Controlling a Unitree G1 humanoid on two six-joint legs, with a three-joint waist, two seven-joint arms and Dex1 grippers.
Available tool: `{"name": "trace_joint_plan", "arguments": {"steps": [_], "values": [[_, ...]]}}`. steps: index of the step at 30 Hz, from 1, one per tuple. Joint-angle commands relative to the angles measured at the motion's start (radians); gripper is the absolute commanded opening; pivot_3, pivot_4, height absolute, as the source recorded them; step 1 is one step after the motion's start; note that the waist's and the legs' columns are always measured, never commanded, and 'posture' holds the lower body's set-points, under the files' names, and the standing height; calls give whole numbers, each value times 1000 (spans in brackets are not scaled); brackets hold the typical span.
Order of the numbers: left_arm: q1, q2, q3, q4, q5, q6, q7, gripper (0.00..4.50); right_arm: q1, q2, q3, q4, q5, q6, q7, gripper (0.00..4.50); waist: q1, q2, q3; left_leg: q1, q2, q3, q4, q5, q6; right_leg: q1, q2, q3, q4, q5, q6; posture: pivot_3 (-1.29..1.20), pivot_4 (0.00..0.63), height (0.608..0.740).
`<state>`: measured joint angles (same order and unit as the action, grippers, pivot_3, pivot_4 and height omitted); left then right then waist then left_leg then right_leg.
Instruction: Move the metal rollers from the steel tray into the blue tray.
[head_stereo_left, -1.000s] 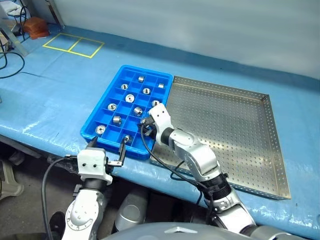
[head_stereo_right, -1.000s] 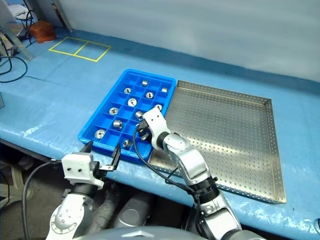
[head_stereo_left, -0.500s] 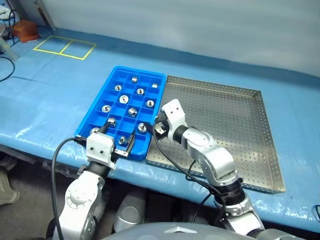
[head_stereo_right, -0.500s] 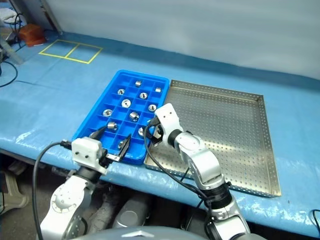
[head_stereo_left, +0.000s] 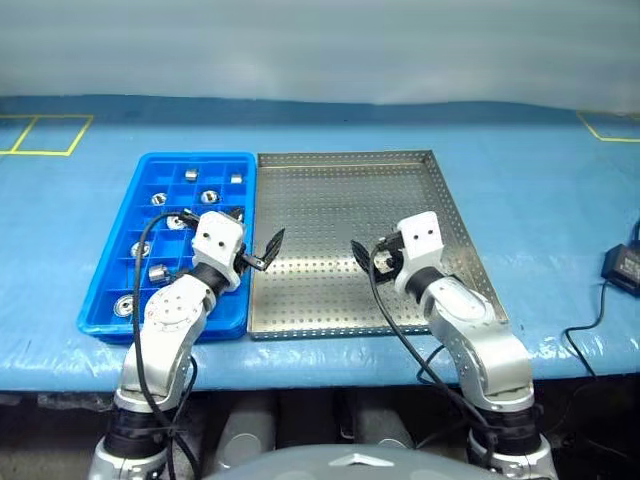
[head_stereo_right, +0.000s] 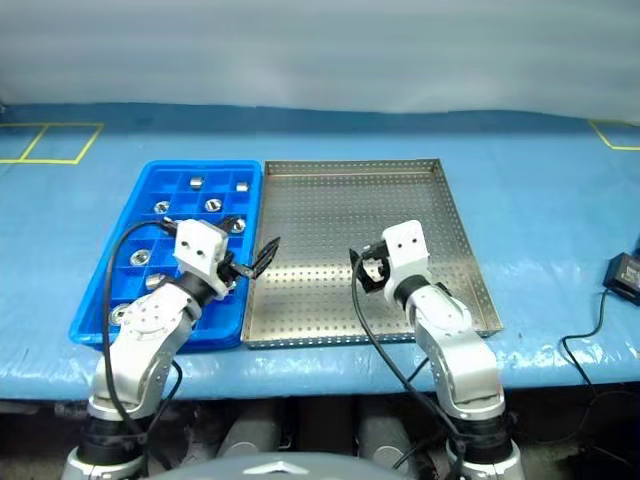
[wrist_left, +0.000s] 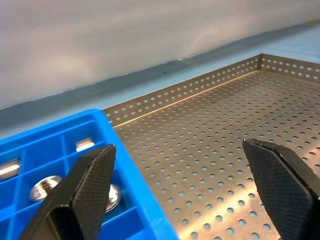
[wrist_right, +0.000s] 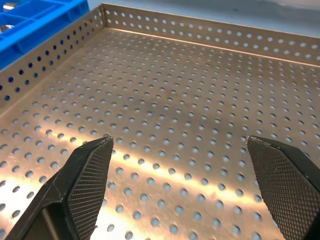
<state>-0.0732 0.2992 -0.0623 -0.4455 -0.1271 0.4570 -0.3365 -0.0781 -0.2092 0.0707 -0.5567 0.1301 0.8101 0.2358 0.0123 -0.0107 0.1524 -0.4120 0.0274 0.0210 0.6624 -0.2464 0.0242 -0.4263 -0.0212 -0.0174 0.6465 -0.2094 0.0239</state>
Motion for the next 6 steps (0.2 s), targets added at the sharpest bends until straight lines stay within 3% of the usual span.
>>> {"name": "trace_joint_plan", "arguments": {"steps": [1, 6], "values": [[-11, 11, -17, -11, 15, 29, 1, 4434, 27, -25, -4, -85, 30, -6, 29, 4494, -5, 0, 0, 0, 0, 1, 0, 0, 0, 0, 1, 1, 0, 0, 0, 36, 150, 740], [26, -14, -29, -29, 42, 65, 57, 4434, 66, -45, -5, -105, 60, 3, 50, 4494, -5, 0, 0, 1, 2, 2, 1, 0, 0, 0, -1, 4, 1, 0, 0, 59, 150, 740]]}}
